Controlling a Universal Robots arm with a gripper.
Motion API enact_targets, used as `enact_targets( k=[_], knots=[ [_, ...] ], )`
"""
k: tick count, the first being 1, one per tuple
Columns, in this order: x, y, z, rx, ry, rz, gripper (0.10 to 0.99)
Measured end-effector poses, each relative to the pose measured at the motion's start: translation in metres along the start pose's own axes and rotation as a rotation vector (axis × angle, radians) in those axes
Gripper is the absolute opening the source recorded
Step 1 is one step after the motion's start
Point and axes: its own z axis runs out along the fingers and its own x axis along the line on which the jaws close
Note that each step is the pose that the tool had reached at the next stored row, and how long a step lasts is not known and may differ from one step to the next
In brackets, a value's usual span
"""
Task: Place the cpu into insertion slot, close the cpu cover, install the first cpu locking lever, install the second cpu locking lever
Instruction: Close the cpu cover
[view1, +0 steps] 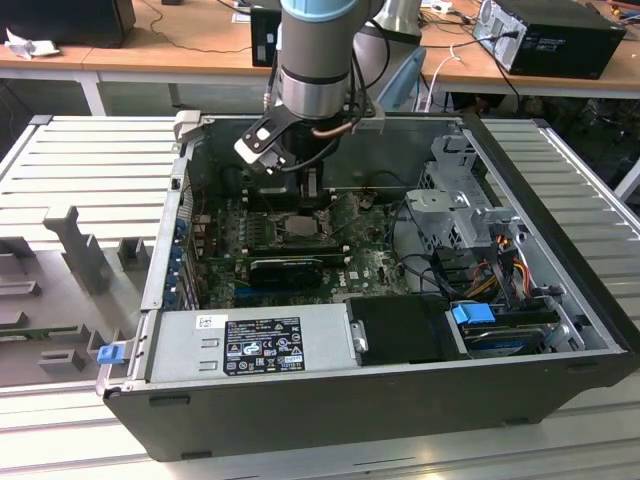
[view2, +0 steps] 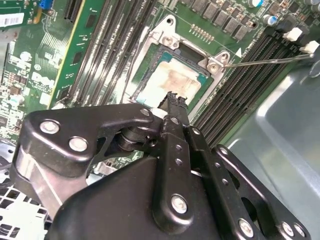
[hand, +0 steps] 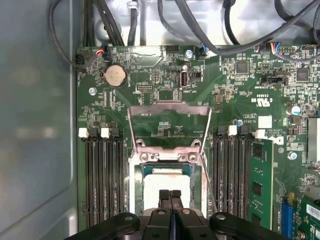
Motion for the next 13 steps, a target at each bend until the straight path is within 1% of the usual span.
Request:
enact_targets(
  k=[3,6,7,10,12,13],
  knots=[
    [-0.0015,0.005,0.0,0.001,0.0,0.0,0.106],
    [-0.0017,0.0063,-0.0007,0.002,-0.0003,0.0,0.106],
    [-0.0016,0.0062,-0.0017,0.003,-0.0003,0.0,0.106],
    [-0.0013,0.0063,-0.0082,0.003,0.0,0.0,0.106],
    [-0.0013,0.0071,-0.0096,0.003,0.0,0.0,0.106],
    [-0.0013,0.0086,-0.0096,0.003,0.0003,0.0,0.106]
  ],
)
